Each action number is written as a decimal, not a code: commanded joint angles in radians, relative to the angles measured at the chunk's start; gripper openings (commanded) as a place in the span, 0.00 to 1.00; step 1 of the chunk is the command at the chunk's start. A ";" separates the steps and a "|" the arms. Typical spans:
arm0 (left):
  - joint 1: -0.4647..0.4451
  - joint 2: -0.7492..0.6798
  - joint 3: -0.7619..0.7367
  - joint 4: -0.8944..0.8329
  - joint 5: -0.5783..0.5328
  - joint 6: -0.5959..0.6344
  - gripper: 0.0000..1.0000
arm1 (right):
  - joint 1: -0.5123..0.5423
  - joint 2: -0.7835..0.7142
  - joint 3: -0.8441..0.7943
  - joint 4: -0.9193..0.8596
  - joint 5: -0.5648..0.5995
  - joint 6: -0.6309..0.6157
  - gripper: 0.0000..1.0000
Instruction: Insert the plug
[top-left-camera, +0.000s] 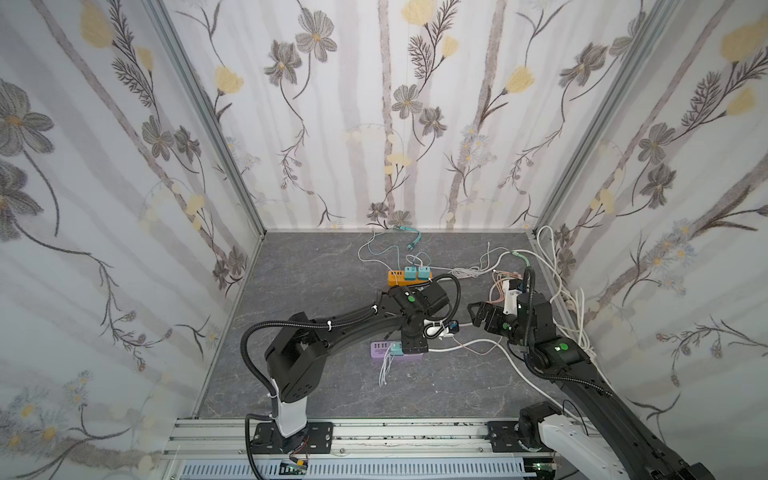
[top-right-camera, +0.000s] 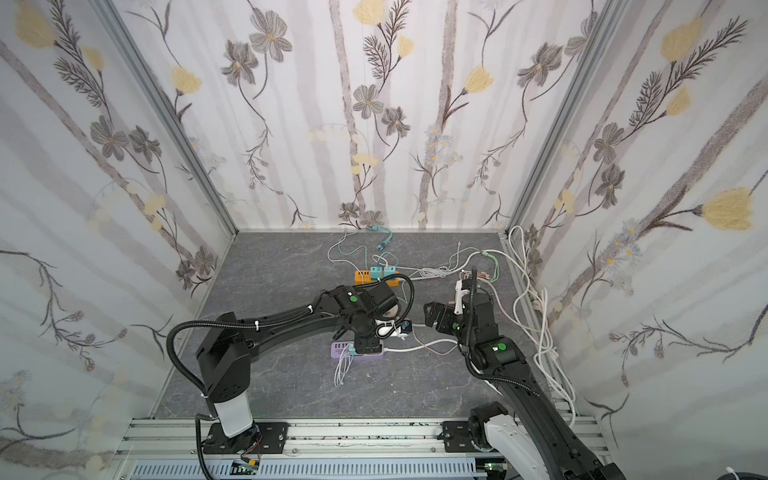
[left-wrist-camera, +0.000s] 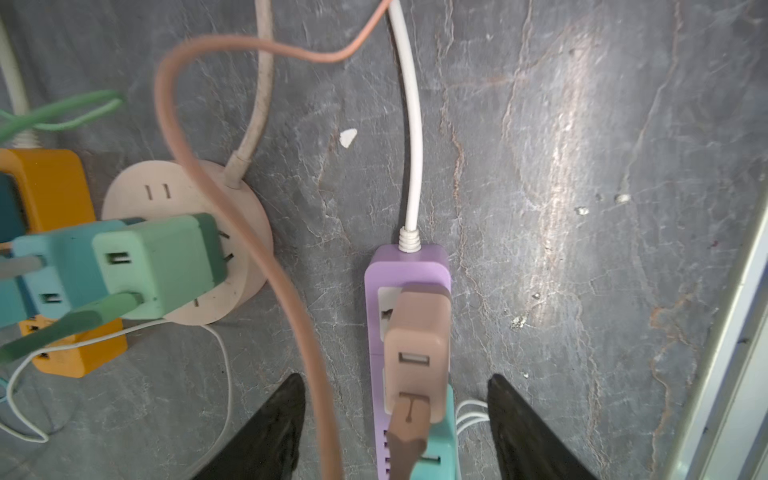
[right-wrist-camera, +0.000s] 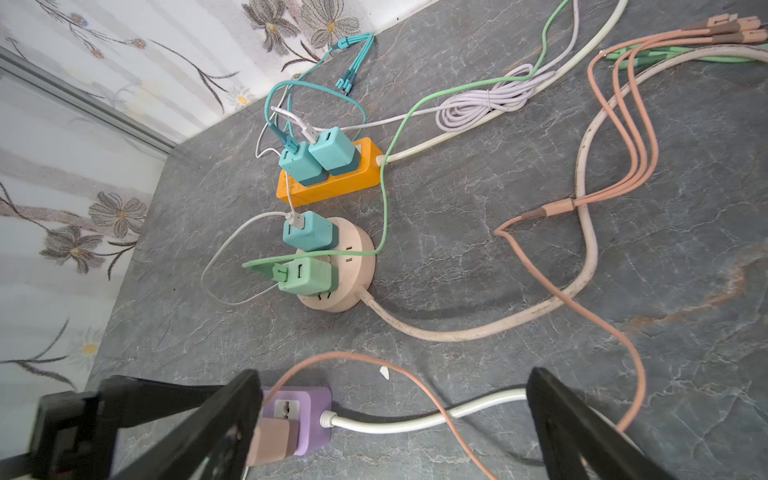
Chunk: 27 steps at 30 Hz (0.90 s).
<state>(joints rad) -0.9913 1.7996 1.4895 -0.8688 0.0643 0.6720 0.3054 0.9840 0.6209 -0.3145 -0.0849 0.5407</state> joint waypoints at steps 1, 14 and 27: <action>0.016 -0.061 -0.017 0.023 0.066 -0.040 0.75 | -0.001 -0.022 0.005 0.005 0.094 -0.021 0.99; 0.200 -0.568 -0.443 0.692 -0.022 -0.347 1.00 | -0.032 -0.188 -0.067 0.043 0.483 -0.060 0.99; 0.550 -0.808 -0.769 0.797 -0.757 -0.911 1.00 | -0.382 -0.300 -0.243 0.161 0.483 -0.081 0.99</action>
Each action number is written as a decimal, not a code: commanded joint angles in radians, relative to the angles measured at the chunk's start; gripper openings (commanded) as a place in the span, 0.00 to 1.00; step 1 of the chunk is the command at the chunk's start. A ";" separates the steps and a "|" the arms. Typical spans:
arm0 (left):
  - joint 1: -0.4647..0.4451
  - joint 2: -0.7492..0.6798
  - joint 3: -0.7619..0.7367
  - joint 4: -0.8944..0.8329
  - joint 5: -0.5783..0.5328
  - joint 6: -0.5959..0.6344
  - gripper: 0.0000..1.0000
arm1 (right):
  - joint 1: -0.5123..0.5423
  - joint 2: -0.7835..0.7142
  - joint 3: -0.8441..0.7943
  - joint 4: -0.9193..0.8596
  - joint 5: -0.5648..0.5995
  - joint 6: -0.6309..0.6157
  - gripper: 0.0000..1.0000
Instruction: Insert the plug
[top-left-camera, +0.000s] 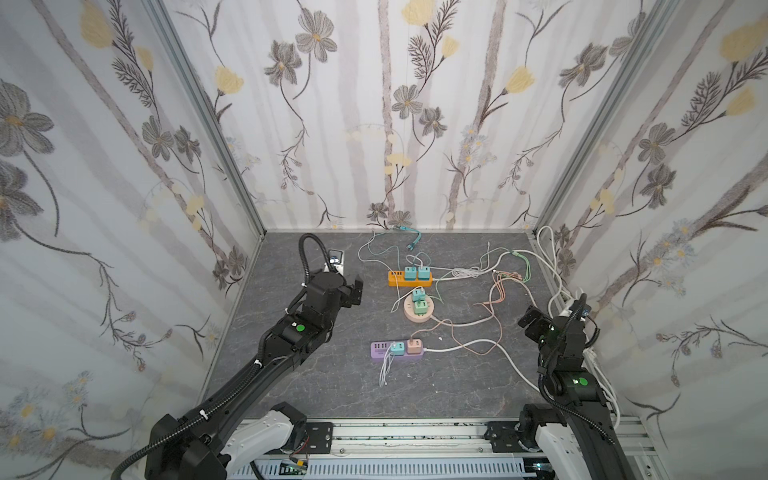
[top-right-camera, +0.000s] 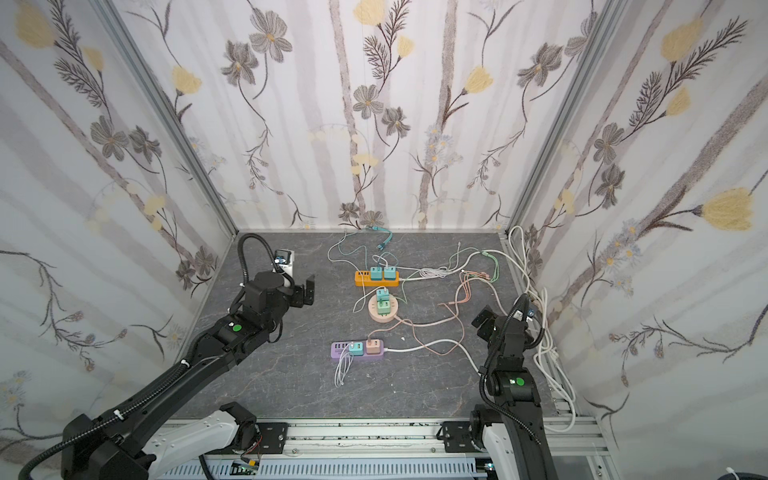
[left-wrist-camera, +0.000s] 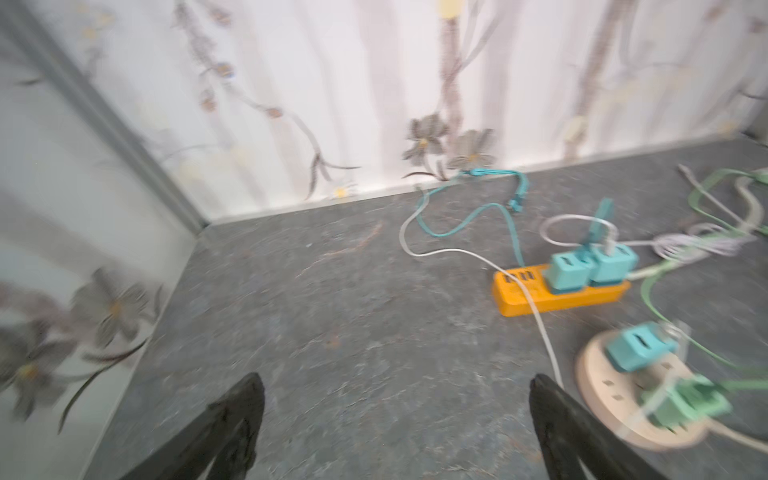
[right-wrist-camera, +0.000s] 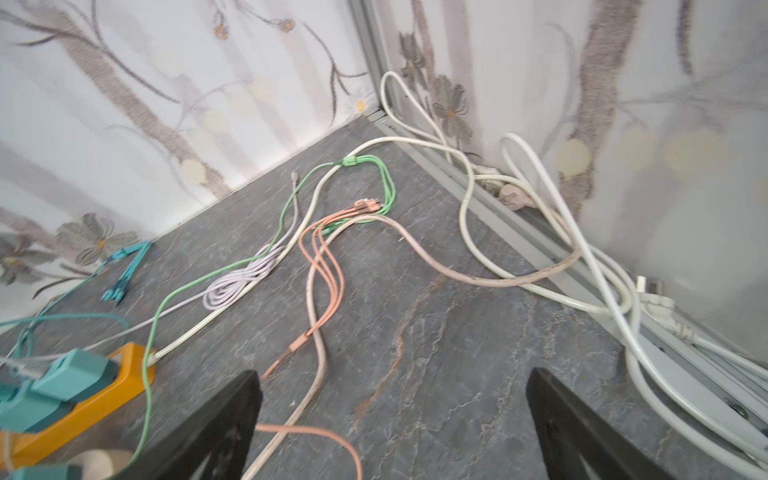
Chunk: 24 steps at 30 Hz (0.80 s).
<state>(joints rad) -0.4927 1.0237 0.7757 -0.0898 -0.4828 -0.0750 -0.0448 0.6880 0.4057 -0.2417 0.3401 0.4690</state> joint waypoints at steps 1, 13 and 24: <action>0.078 -0.050 -0.087 0.027 -0.232 -0.179 1.00 | -0.037 -0.004 -0.046 0.113 0.098 -0.015 0.99; 0.321 0.016 -0.351 0.198 -0.337 -0.153 1.00 | -0.056 0.255 -0.136 0.513 0.085 -0.308 0.99; 0.389 0.223 -0.330 0.367 -0.083 -0.065 1.00 | -0.049 0.509 -0.127 0.928 -0.307 -0.491 0.99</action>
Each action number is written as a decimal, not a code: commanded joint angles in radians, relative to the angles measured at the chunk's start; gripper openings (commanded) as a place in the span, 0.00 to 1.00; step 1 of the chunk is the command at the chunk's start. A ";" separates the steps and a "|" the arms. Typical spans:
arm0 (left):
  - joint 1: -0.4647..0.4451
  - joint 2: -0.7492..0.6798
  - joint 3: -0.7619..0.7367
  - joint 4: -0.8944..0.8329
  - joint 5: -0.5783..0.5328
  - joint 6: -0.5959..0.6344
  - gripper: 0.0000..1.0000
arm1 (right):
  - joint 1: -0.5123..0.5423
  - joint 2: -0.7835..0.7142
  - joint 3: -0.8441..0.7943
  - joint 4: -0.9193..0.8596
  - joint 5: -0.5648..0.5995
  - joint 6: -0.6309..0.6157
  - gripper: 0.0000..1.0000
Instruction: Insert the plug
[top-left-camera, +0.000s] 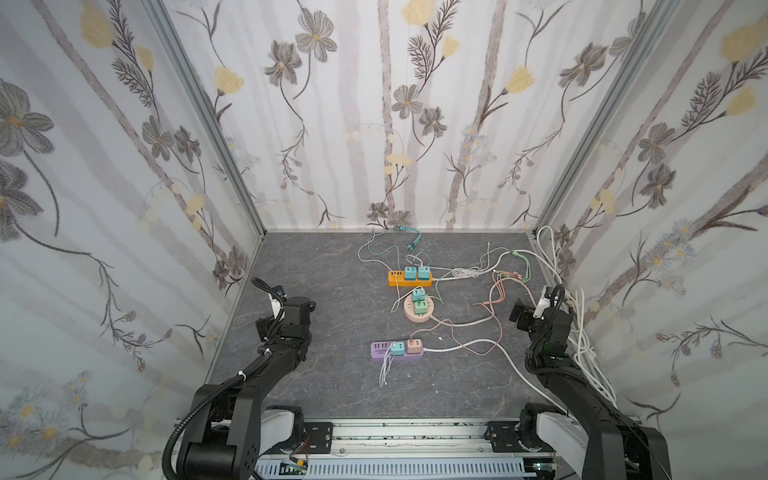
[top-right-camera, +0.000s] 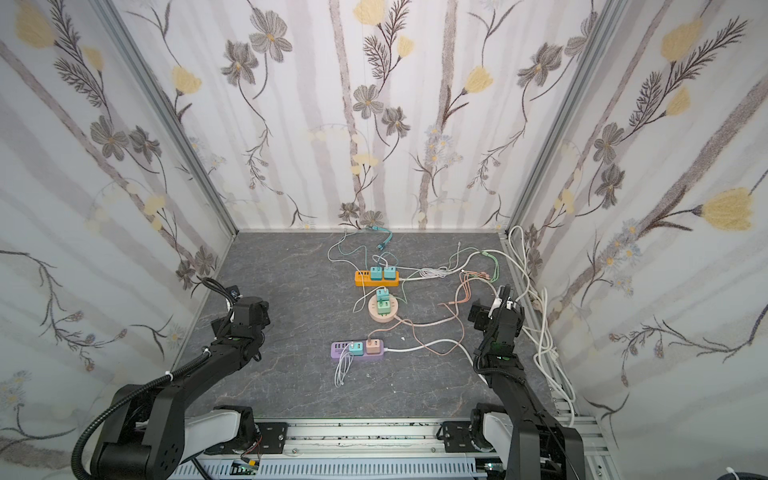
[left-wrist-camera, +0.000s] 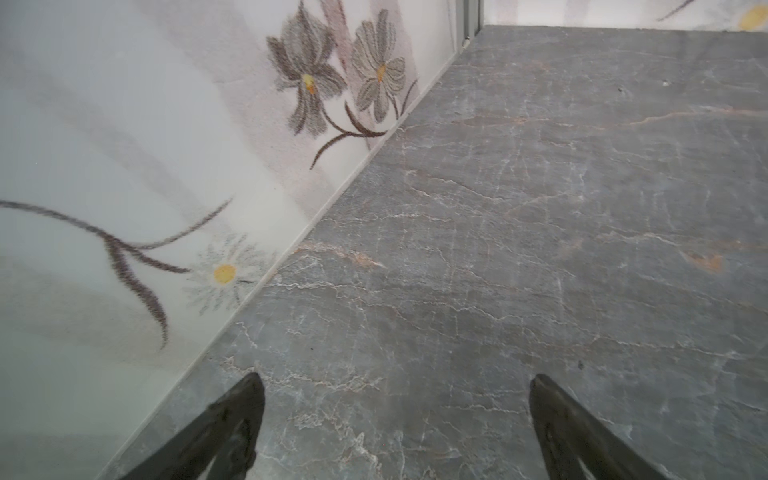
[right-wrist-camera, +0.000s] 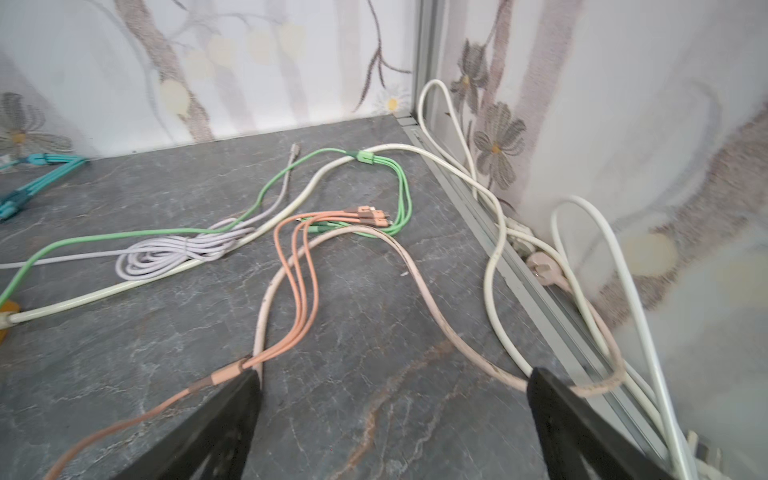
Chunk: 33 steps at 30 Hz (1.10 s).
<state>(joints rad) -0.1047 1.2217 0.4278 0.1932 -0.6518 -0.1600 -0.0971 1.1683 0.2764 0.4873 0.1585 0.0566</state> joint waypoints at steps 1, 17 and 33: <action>0.002 0.034 0.025 0.089 0.098 0.029 1.00 | 0.004 0.051 -0.008 0.258 -0.145 -0.095 0.99; 0.068 0.216 0.044 0.442 0.367 0.116 1.00 | 0.002 0.087 0.045 0.198 -0.182 -0.103 0.99; 0.060 0.355 -0.058 0.771 0.383 0.121 1.00 | 0.015 0.144 0.067 0.239 -0.283 -0.001 0.99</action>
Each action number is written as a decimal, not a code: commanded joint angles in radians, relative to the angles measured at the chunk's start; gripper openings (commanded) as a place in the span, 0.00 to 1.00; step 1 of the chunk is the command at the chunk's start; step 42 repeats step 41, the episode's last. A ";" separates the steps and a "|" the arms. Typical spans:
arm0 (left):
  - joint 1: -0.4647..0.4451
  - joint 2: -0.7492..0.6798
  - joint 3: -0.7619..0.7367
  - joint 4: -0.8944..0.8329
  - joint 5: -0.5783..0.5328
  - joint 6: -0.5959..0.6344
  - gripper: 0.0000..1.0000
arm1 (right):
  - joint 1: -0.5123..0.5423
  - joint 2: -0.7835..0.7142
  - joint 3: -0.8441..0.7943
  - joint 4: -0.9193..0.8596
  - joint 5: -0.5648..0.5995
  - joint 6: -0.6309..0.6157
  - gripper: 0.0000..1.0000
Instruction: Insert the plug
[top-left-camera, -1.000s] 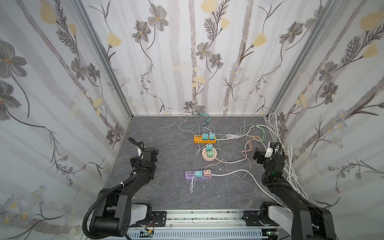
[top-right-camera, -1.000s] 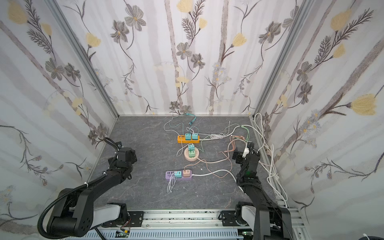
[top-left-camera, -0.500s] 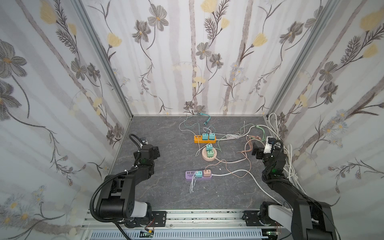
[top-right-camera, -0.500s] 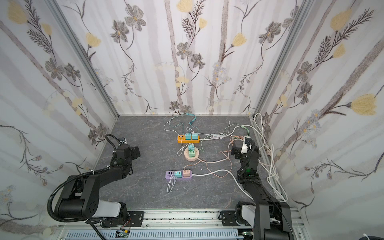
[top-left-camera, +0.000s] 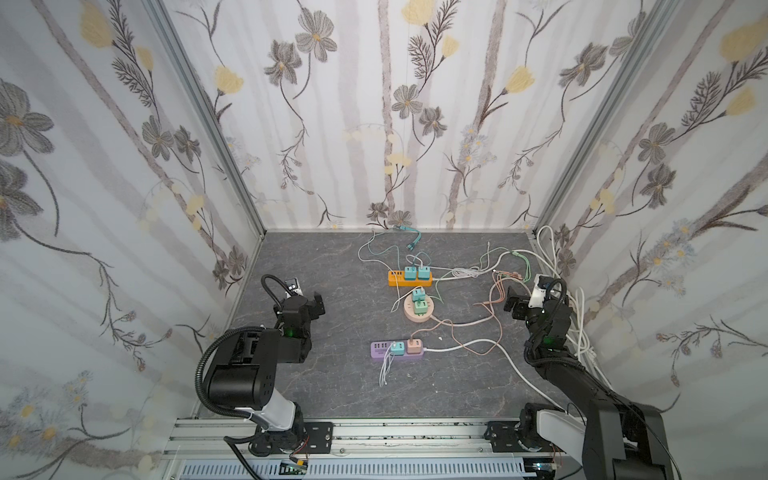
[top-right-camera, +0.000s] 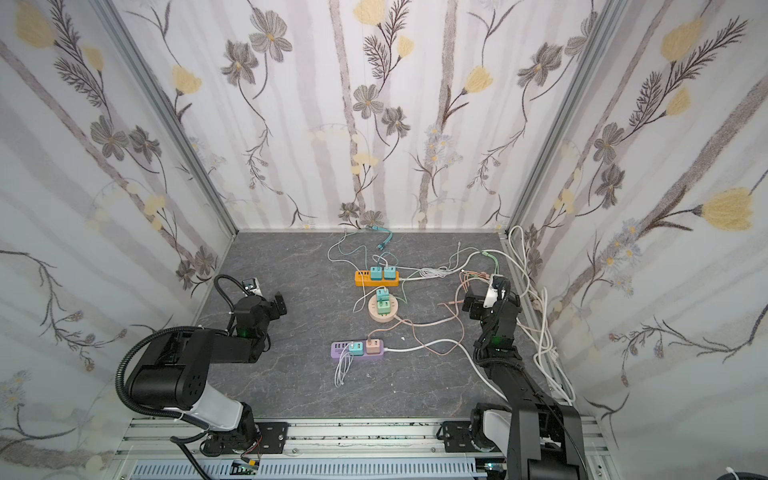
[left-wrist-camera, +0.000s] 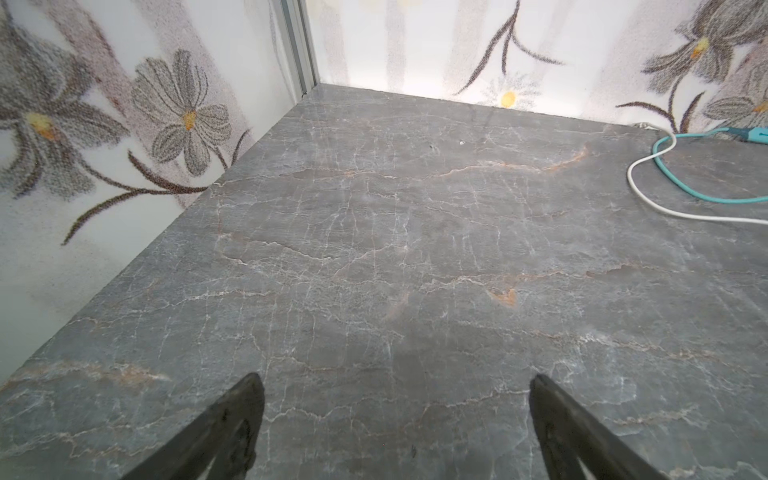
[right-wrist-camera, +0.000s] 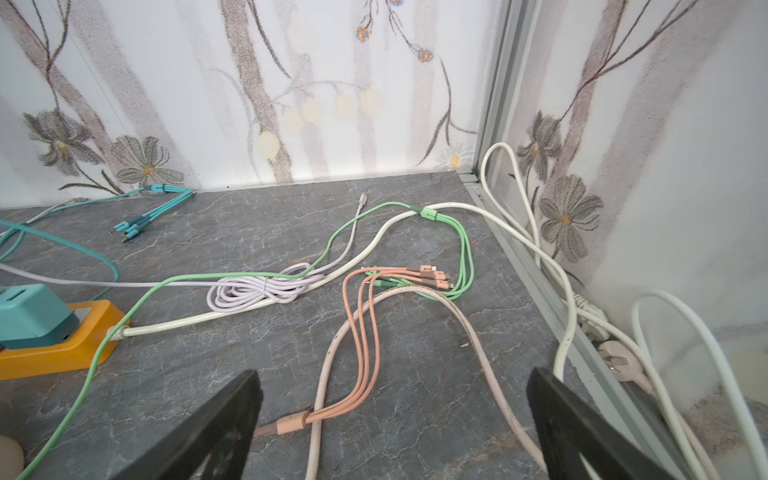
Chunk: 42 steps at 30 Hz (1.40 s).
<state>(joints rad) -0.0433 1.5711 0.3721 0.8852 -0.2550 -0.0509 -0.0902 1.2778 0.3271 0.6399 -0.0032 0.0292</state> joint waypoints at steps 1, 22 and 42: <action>0.000 -0.005 0.003 0.047 -0.010 0.005 1.00 | 0.040 0.061 0.025 0.103 -0.116 -0.020 0.99; 0.000 -0.002 0.002 0.059 -0.011 0.008 1.00 | 0.037 0.242 0.071 0.196 -0.158 -0.024 0.99; 0.000 -0.001 0.001 0.060 -0.012 0.007 1.00 | 0.044 0.242 0.068 0.208 -0.100 -0.017 0.99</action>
